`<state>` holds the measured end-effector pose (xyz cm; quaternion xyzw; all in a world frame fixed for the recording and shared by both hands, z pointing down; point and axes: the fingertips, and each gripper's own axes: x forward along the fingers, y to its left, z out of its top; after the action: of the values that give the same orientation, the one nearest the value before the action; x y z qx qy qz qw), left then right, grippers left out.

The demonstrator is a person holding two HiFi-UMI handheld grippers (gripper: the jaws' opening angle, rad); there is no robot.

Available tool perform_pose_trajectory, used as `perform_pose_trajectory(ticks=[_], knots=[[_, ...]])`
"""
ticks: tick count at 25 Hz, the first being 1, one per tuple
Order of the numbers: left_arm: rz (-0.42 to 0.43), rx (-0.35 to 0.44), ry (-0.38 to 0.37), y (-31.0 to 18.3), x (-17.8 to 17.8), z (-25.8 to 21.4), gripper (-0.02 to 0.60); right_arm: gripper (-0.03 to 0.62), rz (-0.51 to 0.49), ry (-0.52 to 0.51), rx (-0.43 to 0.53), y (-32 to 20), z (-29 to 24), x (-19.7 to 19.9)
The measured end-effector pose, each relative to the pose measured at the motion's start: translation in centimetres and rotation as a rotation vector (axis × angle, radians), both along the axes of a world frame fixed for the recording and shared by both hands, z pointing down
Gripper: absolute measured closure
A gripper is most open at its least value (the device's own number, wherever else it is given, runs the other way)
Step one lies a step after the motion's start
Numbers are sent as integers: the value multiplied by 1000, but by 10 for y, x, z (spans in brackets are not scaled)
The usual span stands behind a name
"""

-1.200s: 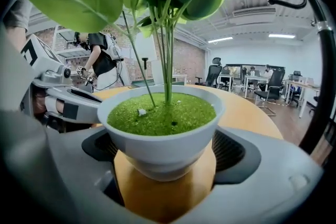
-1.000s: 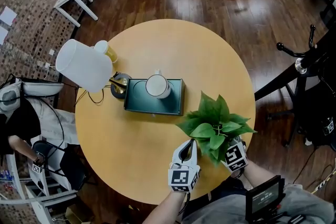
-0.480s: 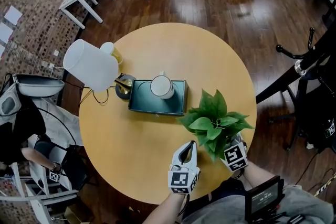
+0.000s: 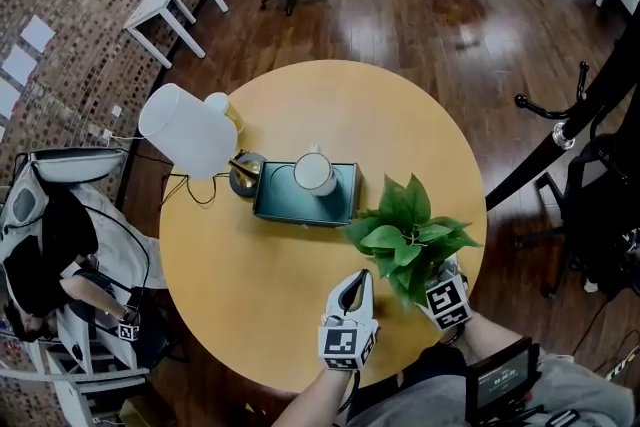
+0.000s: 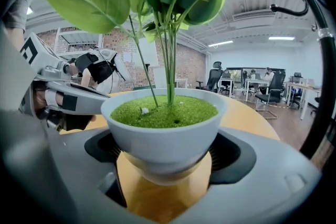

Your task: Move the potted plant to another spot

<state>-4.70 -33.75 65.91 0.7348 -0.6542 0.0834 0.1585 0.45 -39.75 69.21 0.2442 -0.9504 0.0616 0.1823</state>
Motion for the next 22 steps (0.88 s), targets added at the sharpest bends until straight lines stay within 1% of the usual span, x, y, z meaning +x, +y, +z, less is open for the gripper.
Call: perform_pose_trajectory(ticks=[9, 13, 17, 22], knots=[[0, 67, -29, 8, -6, -63, 580, 90, -7, -28, 49, 8, -70, -10], [-18, 102, -37, 20, -8, -87, 580, 89, -14, -49, 58, 20, -98, -9], [-39, 147, -46, 31, -23, -117, 580, 89, -32, -77, 88, 35, -136, -21], [-63, 209, -73, 53, -35, -152, 580, 89, -65, -95, 125, 63, -161, -34]])
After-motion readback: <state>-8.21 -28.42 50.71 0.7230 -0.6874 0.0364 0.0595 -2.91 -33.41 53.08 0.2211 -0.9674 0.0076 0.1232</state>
